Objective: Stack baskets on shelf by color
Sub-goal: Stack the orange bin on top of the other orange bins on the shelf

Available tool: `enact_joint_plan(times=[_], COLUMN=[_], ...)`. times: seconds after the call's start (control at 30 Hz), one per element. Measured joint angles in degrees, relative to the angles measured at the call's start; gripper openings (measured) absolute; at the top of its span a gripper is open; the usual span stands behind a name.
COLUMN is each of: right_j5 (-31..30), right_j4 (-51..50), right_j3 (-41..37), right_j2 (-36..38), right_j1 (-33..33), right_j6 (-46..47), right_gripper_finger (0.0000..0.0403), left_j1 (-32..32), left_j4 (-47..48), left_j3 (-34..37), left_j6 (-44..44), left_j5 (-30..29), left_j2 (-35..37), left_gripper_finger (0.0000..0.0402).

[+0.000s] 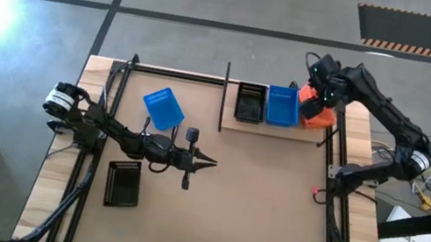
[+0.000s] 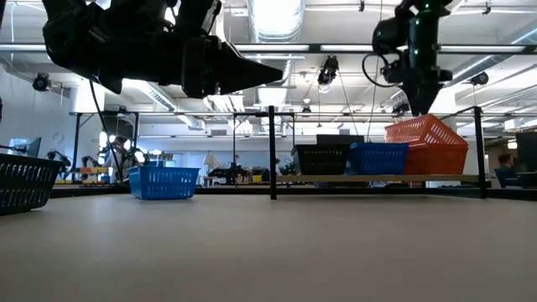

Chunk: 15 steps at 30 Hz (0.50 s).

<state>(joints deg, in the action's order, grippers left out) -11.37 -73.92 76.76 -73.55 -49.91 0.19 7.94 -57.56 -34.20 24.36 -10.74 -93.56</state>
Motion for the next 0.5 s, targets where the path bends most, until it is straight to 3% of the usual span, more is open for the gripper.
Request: enact_joint_plan(times=[0.13,0.5], right_j5=[8.4,8.8], right_j4=[1.5,3.6], right_j3=[-0.3,-0.8], right_j2=[-1.8,-5.5], right_j1=[-2.8,-3.0], right_j6=[0.1,0.5], right_gripper_finger=[0.0177,0.0129], left_j1=[0.0,0.0], left_j4=[0.0,0.2], left_j3=[0.0,0.2], left_j6=[0.0,0.0], left_j5=[0.0,0.0], left_j2=[0.0,0.0], left_gripper_finger=[0.0015,0.0015])
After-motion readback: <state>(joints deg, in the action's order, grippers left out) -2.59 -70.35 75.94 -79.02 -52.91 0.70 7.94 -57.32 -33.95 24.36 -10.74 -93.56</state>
